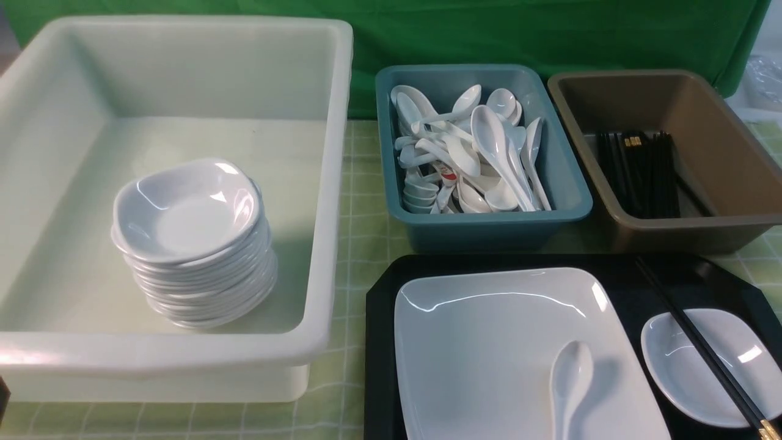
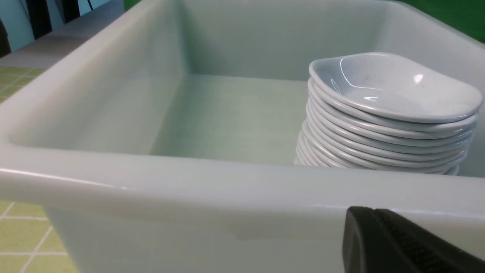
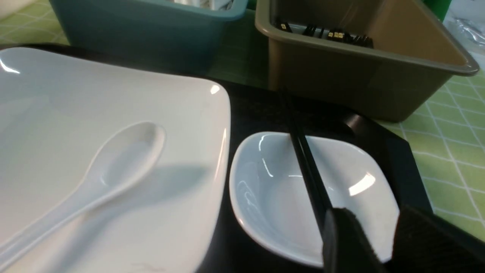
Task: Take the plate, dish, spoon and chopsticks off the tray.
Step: Use the right arm to grab a pair of chopsticks from the plate
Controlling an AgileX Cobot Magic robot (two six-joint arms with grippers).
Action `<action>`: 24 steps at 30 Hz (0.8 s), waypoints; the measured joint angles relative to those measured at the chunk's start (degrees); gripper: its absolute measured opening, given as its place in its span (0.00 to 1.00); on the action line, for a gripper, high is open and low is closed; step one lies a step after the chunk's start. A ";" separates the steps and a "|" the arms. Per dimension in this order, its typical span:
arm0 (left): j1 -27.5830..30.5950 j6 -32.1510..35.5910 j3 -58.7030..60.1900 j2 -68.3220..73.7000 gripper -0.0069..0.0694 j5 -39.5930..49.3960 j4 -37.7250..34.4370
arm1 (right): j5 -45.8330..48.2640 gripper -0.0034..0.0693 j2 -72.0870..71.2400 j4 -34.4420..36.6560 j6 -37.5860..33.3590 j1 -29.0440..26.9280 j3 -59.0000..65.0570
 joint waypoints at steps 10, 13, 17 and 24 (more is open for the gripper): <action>0.00 -9.20 0.00 0.00 0.10 -10.16 -17.16 | 0.00 0.37 0.00 0.00 0.00 0.00 0.00; 0.00 -12.82 0.00 0.00 0.10 -14.40 -23.74 | 0.00 0.37 0.00 0.00 0.00 0.00 0.00; 0.00 -14.80 0.00 0.00 0.10 -18.15 -25.82 | 0.00 0.37 0.00 0.00 0.00 0.00 0.00; -3.41 -4.27 -15.69 5.33 0.10 -2.51 -17.98 | 0.00 0.37 0.00 0.00 0.00 0.00 0.00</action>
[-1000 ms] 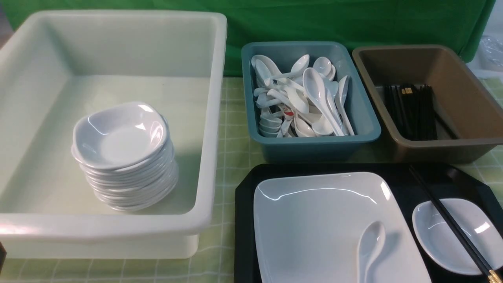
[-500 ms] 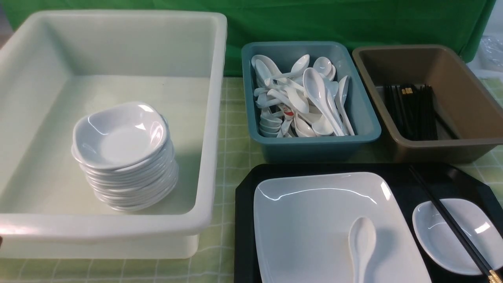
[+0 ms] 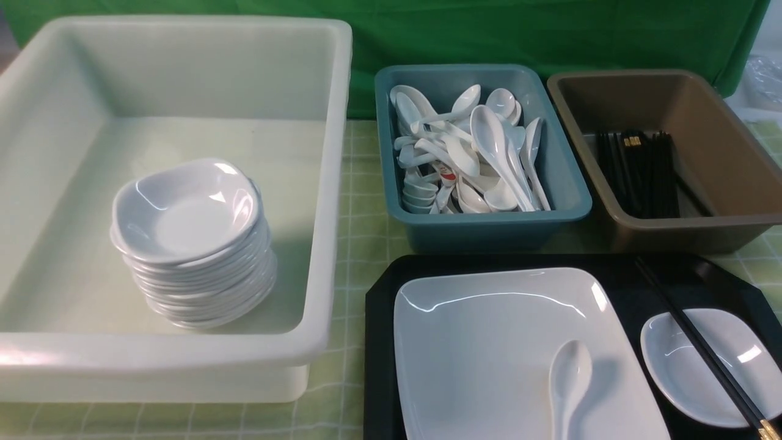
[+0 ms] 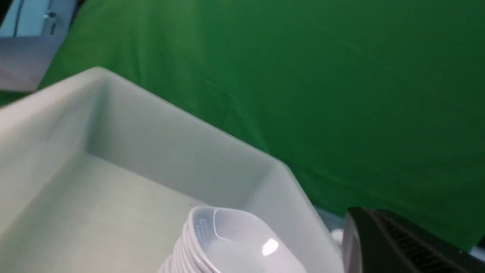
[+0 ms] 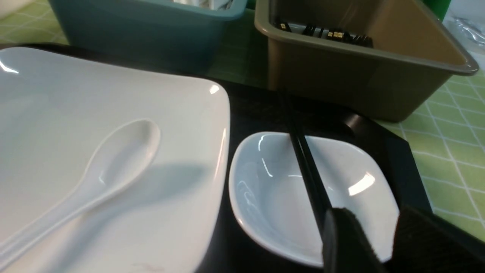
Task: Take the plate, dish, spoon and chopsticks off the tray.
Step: Use the right arm to grab a pair of chopsticks from the plate
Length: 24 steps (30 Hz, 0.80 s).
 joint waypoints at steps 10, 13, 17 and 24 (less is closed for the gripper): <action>-12.54 21.49 -23.54 37.80 0.10 23.78 -0.74 | 0.00 0.37 0.00 0.00 0.00 0.00 0.00; -18.21 22.84 -25.81 43.60 0.10 24.16 -0.94 | -0.12 0.37 0.00 0.00 0.00 0.00 0.00; -24.99 24.03 -27.48 46.74 0.10 23.23 -2.38 | -3.89 0.37 0.00 3.84 6.54 0.00 0.00; -29.29 25.31 -27.86 46.51 0.10 19.65 -2.49 | -15.85 0.37 0.00 7.69 23.56 0.00 0.00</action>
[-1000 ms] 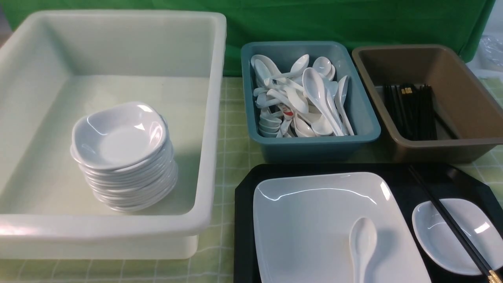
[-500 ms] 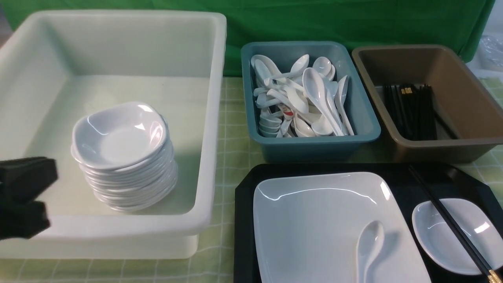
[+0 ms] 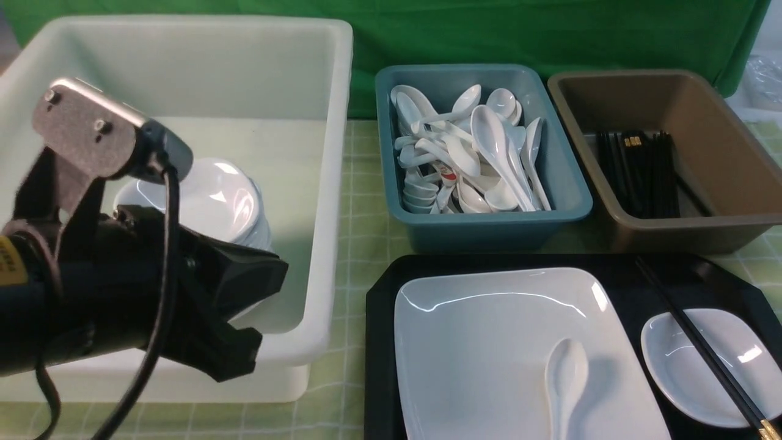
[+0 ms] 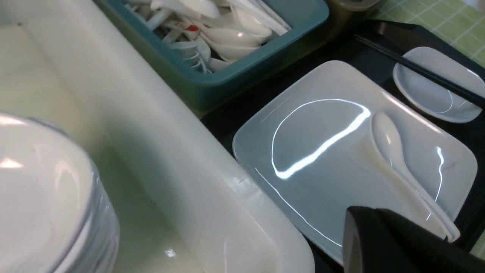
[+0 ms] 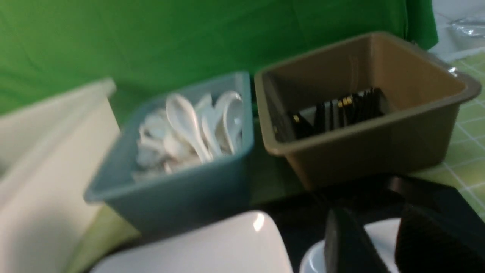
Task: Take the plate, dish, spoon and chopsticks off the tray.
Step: Use the right arm to grab a pair of chopsticks from the plate
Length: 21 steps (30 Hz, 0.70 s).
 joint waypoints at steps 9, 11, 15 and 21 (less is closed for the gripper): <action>-0.07 1.26 0.00 0.00 0.10 -1.51 0.42 | 11.61 0.34 9.48 0.55 2.68 1.32 -10.94; -0.07 1.69 0.00 0.00 0.10 -2.71 0.42 | 19.77 0.34 19.06 0.55 -4.76 3.09 -19.20; -0.07 3.50 0.00 -0.25 0.10 -3.67 0.36 | 36.01 0.34 39.20 0.14 -16.27 5.88 -33.47; -0.07 5.50 0.00 -4.91 0.10 -1.97 0.04 | 48.32 0.40 66.17 -7.01 -20.03 6.37 -47.30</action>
